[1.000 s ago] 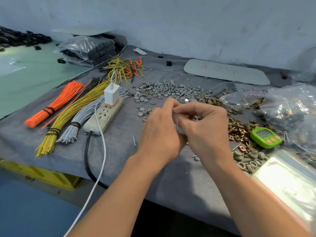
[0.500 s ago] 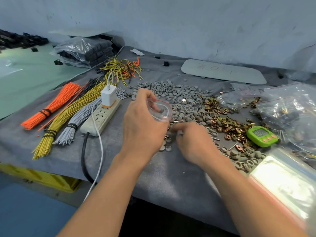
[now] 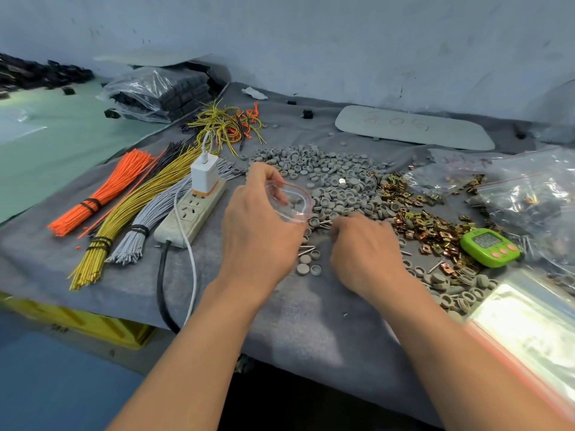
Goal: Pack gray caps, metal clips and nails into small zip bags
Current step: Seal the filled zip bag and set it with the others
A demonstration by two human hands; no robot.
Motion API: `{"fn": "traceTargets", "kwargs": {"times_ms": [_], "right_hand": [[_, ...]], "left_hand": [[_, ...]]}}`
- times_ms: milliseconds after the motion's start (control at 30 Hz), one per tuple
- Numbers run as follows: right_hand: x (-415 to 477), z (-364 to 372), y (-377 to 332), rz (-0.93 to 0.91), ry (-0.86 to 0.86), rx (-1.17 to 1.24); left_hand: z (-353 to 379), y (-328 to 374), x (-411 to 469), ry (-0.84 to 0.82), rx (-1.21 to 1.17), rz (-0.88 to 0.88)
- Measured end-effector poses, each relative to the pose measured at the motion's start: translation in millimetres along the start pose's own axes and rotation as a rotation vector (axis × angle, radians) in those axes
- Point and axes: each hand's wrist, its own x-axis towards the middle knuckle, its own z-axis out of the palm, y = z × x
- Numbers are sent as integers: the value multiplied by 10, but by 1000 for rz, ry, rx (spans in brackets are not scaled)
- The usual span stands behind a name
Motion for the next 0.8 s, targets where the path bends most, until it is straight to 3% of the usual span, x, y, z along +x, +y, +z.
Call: {"fn": "traceTargets", "kwargs": {"times_ms": [100, 300, 500, 700, 800], "right_hand": [[-1, -16, 90, 41, 95, 66], [43, -48, 206, 27, -73, -60], [16, -176, 335, 20, -146, 32], [12, -278, 378, 237, -135, -104], [5, -320, 359, 262, -113, -173]], "left_hand": [[-12, -17, 19, -5, 4, -7], [-11, -55, 21, -12, 13, -21], [-10, -102, 50, -17, 40, -67], [1, -88, 47, -31, 48, -92], [2, -68, 30, -42, 52, -71]]}}
